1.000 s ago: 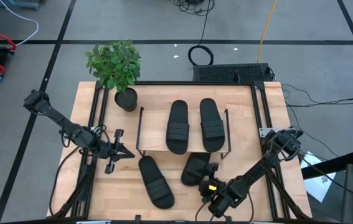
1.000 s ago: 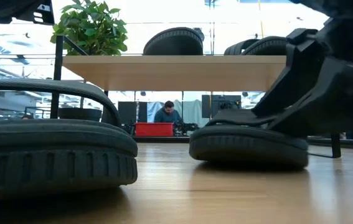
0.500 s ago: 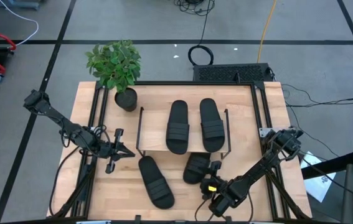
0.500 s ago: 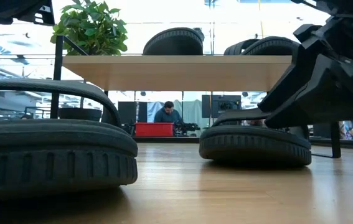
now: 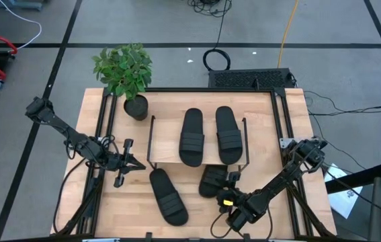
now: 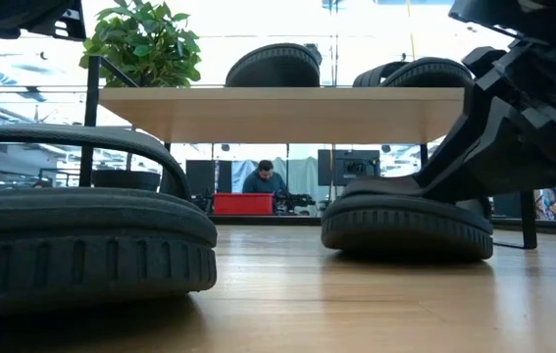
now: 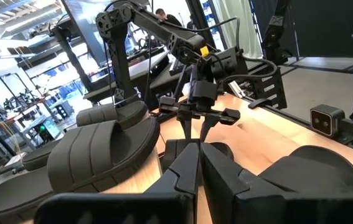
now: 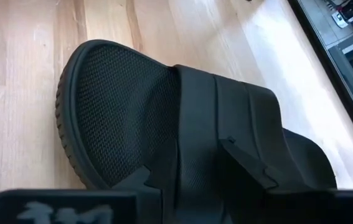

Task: Pick and place slides into the shelf
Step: Put the right black slide under the shelf

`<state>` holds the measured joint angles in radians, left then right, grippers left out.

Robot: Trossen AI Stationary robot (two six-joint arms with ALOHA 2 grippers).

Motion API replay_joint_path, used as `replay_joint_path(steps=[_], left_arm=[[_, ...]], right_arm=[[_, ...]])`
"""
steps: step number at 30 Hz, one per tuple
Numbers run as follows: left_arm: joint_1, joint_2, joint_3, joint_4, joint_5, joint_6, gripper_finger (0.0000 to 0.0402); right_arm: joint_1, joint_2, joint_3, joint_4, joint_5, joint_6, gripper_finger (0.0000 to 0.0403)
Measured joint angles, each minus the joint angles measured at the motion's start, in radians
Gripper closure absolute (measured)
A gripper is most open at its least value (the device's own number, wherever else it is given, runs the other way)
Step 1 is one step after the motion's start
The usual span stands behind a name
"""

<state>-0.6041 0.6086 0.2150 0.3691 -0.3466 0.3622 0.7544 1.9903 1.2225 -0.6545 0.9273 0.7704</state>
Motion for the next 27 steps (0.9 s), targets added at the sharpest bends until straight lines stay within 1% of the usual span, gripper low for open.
replay_joint_path(steps=[11, 16, 21, 24, 27], left_arm=[[0.000, 0.000, 0.000, 0.000, 0.000, -0.005, 0.0378], [0.000, 0.000, 0.000, 0.001, 0.000, -0.005, 0.0378], [0.000, 0.000, 0.000, 0.001, 0.000, -0.005, 0.0378], [0.000, 0.000, 0.000, 0.001, 0.000, -0.004, 0.0378], [0.000, 0.000, 0.000, 0.001, 0.000, -0.004, 0.0378]], right_arm=[[0.039, 0.000, -0.002, -0.047, -0.029, 0.057, 0.0308], [0.057, 0.000, 0.019, -0.026, -0.012, -0.013, 0.0308], [0.060, 0.003, 0.096, -0.022, -0.023, -0.156, 0.0307], [0.051, 0.002, 0.139, -0.023, -0.011, -0.210, 0.0296], [0.044, 0.002, 0.173, -0.053, -0.006, -0.215, 0.0271]])
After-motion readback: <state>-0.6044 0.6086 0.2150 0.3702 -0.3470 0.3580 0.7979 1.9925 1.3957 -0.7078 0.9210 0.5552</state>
